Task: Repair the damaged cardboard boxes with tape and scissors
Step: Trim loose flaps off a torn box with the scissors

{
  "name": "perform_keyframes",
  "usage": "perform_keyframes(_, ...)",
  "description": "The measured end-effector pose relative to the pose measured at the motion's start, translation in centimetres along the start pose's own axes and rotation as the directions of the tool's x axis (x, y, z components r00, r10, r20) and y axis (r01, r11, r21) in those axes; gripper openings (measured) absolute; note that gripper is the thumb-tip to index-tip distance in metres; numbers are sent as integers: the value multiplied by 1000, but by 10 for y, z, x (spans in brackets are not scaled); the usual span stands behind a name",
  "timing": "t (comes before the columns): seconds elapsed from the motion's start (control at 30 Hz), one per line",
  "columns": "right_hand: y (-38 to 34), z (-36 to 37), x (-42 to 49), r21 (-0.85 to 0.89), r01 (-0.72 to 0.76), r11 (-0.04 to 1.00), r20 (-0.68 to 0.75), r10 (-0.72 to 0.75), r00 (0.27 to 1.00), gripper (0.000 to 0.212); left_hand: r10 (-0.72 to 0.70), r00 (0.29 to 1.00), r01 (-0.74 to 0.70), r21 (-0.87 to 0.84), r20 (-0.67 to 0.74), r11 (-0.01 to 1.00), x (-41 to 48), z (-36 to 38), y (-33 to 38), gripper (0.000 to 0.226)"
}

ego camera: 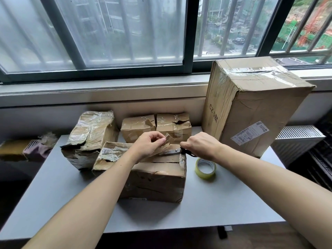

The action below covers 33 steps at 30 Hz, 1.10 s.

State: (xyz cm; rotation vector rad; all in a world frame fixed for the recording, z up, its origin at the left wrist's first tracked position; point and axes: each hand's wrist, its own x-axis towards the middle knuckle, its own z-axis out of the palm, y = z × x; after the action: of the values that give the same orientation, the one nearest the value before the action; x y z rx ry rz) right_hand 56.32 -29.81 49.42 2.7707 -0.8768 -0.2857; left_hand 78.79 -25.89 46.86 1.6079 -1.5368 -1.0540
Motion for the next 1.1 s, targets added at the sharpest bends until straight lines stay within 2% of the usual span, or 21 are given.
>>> perform_keyframes(0.1, -2, -3, 1, -17, -47, 999, 14, 47, 999, 14, 18, 996, -36, 197, 89, 980, -9, -8, 3, 12)
perform_keyframes(0.2, -2, -4, 3, -29, -60, 998, 10, 61, 998, 11, -5, 983, -43, 259, 184, 965, -19, -18, 1, 26)
perform_keyframes(0.27, -2, -5, 4, -34, -61, 998, 7, 61, 998, 11, 20, 988, -75, 364, 153, 929, -24, -24, -1, 25)
perform_keyframes(0.33, -2, -6, 5, -46, -69, 997, -4, 68, 998, 11, 83, 993, -115, 465, 90, 878, -26, -27, -5, 14)
perform_keyframes(0.57, -8, -15, 18, -30, -75, 997, -53, 74, 996, 25, 63, 998, -56, 556, 7, 829, -18, -32, -12, 18)
perform_keyframes(0.6, -10, -16, 20, -20, -73, 997, -49, 72, 996, 26, 53, 999, -47, 515, 2, 856, -16, -32, -10, 19)
perform_keyframes(0.67, -13, -15, 25, 4, -70, 998, -36, 70, 997, 28, 46, 998, -54, 323, 31, 945, -12, -36, -6, 20)
perform_keyframes(0.77, -16, -14, 33, 34, -71, 997, -43, 73, 996, 28, 55, 998, -58, 131, 27, 990, -12, -46, 3, 17)
perform_keyframes(0.93, -28, -11, 47, 30, -49, 998, -75, 51, 996, 21, -15, 1000, 15, -19, -10, 1000, -12, -54, 5, 18)
perform_keyframes(1.1, -34, -22, 50, -14, -7, 1000, -84, 5, 996, 33, -33, 998, 28, -94, -44, 995, -13, -58, -4, 18)
